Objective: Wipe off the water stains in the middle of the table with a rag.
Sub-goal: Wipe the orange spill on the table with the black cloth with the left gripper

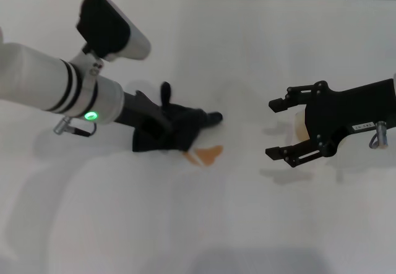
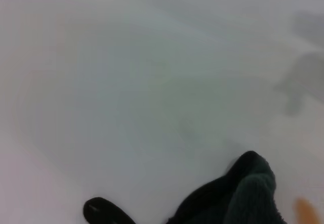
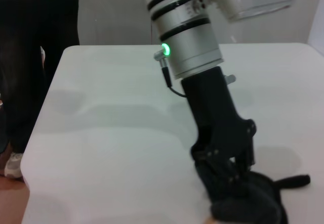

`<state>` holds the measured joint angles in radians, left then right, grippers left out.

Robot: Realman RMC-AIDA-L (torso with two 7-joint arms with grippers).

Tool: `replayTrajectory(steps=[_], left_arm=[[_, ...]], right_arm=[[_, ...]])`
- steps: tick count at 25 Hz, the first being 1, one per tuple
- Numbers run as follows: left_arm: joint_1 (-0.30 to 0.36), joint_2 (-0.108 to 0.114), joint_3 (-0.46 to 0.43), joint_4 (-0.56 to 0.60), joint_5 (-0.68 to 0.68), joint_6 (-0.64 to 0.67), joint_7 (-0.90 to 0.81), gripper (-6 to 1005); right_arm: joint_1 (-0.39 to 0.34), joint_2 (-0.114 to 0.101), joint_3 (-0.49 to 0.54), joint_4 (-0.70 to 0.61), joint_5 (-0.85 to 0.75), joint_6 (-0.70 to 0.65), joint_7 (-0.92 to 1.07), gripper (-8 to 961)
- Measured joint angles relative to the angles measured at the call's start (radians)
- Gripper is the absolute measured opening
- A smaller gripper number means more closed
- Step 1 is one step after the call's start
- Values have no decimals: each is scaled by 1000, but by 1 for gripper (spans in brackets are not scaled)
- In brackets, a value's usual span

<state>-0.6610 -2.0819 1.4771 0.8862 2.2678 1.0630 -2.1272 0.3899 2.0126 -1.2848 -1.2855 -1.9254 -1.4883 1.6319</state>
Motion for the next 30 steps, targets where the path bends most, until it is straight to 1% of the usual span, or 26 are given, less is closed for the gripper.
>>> replayTrajectory(steps=[4, 6, 8, 9, 13, 17, 21, 27, 30], left_arm=[[-21, 2, -100, -40, 41, -25, 4, 97], [-25, 2, -122, -45, 46, -26, 9, 97], [-31, 1, -116, -49, 43, -24, 13, 96], [-35, -2, -102, -49, 37, -21, 13, 96], [-46, -4, -2, -41, -28, -7, 14, 96], [-44, -5, 90, 8, -67, 22, 7, 97], [-15, -8, 118, 69, -72, 68, -9, 97], [42, -9, 181, 156, -77, 72, -41, 96], [65, -9, 204, 177, -75, 72, -49, 96]], right_arm=[[1, 0, -7, 1, 5, 0, -2, 870], [1, 0, -12, 1, 6, 0, -3, 870], [0, 0, -13, 1, 6, 0, -4, 870], [-1, 0, -13, 1, 6, 0, -4, 870], [-4, 0, -13, 2, 7, 0, -5, 870], [-5, 0, -11, 0, 7, -2, -6, 870], [-8, 0, -10, -7, 7, -8, -5, 870], [-10, 0, -5, -9, 6, -10, -5, 870], [-10, 0, -6, -11, 6, -10, -4, 869]])
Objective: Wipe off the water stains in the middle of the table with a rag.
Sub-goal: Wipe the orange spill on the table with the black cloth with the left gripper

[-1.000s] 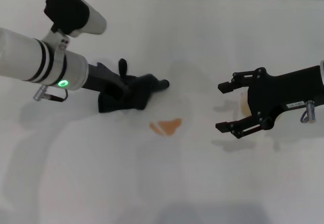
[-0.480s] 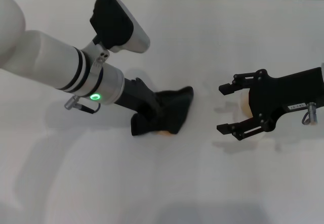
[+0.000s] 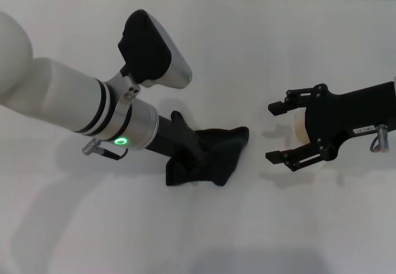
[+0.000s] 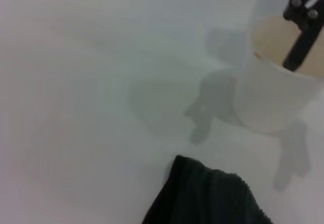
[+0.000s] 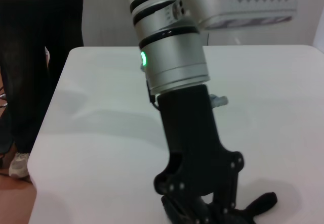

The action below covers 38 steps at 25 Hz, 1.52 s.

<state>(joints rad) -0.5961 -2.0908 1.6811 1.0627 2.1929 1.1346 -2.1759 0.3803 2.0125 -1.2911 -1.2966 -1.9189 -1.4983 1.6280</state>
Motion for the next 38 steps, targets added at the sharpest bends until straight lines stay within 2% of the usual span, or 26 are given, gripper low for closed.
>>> replayTrajectory(steps=[4, 12, 16, 20, 27, 31, 38], left_arm=[[15, 1, -13, 1, 21, -13, -2, 96], [6, 10, -268, -59, 89, -35, 41, 97], [-16, 12, -323, -112, 96, -52, 65, 97], [-28, 7, -292, -122, 83, -52, 76, 97], [-42, 5, -118, -97, 22, -48, 77, 96], [-19, 5, -40, -56, 5, -38, 74, 96], [49, 3, 9, 40, -18, 12, 65, 96]], right_arm=[[0, 0, -3, -2, 6, 0, 2, 869], [2, 0, -8, -3, 13, -1, 3, 869], [4, 0, -8, -2, 15, 1, 3, 869], [8, 0, -11, 3, 16, 6, 1, 869], [11, 0, -15, 5, 17, 10, 0, 870], [8, 0, -13, 2, 21, 10, 0, 870], [6, 0, -8, 2, 22, 10, -1, 870]])
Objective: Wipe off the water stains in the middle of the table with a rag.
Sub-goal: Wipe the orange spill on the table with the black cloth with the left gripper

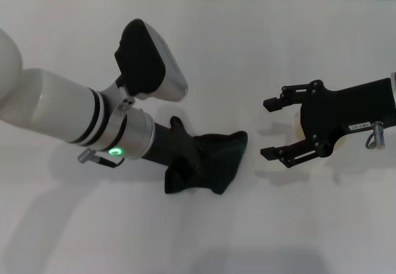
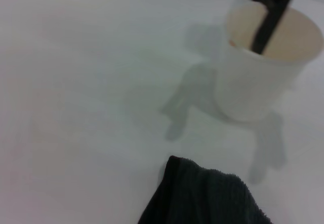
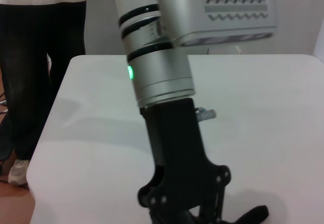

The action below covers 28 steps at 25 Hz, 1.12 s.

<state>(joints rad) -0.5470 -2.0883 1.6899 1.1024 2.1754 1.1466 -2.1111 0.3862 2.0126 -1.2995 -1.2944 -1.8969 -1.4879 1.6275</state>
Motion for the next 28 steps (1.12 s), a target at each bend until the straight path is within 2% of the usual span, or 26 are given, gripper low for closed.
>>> replayTrajectory(steps=[3, 6, 10, 16, 17, 21, 28], left_arm=[[22, 0, 17, 20, 1, -5, -2, 97], [21, 4, -17, -13, 4, -31, 6, 97], [-12, 8, -107, -84, 19, -58, 23, 97], [-73, 11, -321, -175, 90, -87, 44, 96], [-76, 11, -330, -178, 90, -87, 49, 96], [-83, 7, -310, -183, 80, -79, 65, 96], [-98, 5, -142, -175, -21, -60, 66, 101]], right_arm=[[0, 0, -2, -1, 1, 0, 0, 870], [2, 0, -6, -1, 3, 0, 0, 870], [5, 0, -9, 3, 6, 0, 0, 869], [5, 0, -10, 6, 6, 1, 0, 869], [5, 0, -11, 7, 6, 1, 0, 869], [5, 0, -11, 7, 6, 1, 0, 869], [6, 0, -11, 8, 5, 3, -1, 870]])
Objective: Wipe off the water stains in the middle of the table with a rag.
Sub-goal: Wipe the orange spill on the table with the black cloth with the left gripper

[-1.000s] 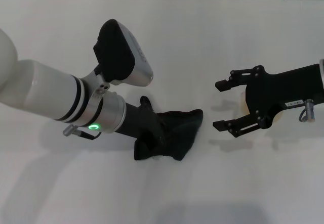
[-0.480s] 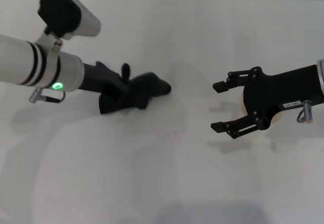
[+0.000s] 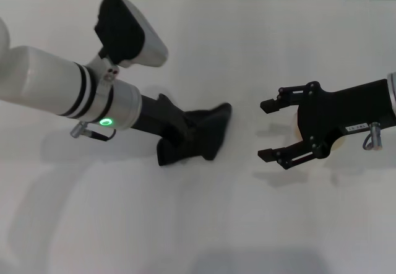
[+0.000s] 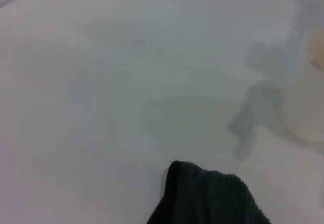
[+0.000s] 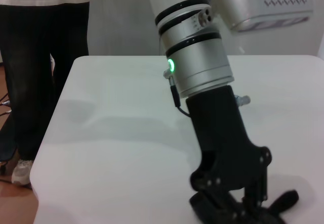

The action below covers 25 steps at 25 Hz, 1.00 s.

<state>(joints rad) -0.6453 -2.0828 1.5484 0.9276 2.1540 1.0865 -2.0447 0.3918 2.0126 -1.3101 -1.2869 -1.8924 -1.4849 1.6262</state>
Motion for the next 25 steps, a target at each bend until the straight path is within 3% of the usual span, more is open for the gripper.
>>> replayTrajectory(steps=[9, 15, 19, 25], left_arm=[[33, -2, 109, 80, -64, 57, -10, 108], [42, -3, 129, 60, -63, 34, -18, 113], [43, 2, 74, 26, -36, 9, -13, 116], [44, 5, -87, 27, 19, 16, 5, 121]], right_arm=[[-8, 0, 3, 0, -1, -1, 0, 870], [-7, 0, -4, 0, 0, -1, 0, 869], [-7, 0, -10, 0, 2, -2, 0, 869], [-10, 0, -9, -4, 8, -2, 0, 869]])
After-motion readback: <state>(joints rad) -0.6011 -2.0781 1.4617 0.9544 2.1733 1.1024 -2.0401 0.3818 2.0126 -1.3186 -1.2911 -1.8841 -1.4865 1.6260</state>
